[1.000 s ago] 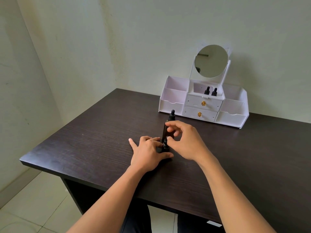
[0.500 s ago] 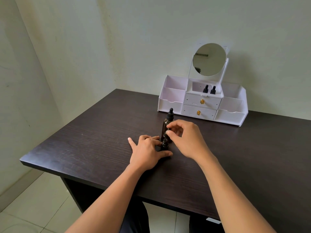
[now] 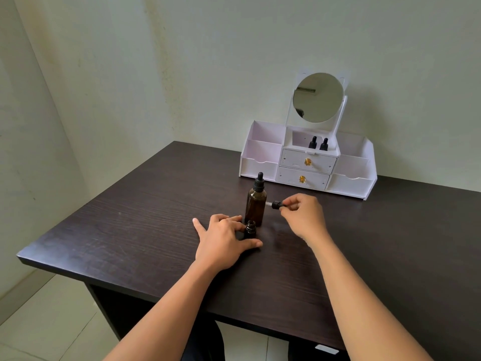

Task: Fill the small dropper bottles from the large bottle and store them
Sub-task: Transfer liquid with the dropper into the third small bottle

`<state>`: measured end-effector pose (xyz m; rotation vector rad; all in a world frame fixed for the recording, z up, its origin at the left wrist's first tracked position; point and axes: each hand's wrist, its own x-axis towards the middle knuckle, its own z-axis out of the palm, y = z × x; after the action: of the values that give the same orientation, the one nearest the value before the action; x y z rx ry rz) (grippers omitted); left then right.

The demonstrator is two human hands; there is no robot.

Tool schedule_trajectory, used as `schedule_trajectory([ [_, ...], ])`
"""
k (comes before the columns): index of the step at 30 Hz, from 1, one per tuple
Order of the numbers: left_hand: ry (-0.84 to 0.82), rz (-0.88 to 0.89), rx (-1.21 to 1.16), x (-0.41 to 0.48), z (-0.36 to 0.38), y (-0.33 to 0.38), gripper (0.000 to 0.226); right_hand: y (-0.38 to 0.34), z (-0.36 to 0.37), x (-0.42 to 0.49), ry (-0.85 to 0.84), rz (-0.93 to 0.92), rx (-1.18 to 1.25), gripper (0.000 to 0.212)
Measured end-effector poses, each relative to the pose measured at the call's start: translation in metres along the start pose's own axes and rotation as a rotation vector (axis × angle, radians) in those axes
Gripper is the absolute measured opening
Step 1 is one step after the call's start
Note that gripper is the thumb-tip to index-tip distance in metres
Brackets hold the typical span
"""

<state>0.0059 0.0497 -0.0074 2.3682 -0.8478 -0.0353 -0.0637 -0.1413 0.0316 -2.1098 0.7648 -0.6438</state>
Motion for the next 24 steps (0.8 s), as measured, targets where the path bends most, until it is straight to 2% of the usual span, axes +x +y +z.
schedule_trajectory([
  [14, -0.012, 0.002, 0.047, 0.002, -0.001, 0.000, 0.061, 0.008, 0.025, 0.007, -0.130, -0.030, -0.219, 0.013],
  [21, -0.006, -0.003, 0.034, 0.001, -0.002, 0.001, 0.061, 0.006, 0.018, 0.007, -0.109, -0.035, -0.142, 0.023],
  [24, -0.005, 0.002, 0.034, 0.001, 0.000, 0.001, 0.061, 0.001, 0.011, 0.006, -0.081, -0.059, -0.095, 0.018],
])
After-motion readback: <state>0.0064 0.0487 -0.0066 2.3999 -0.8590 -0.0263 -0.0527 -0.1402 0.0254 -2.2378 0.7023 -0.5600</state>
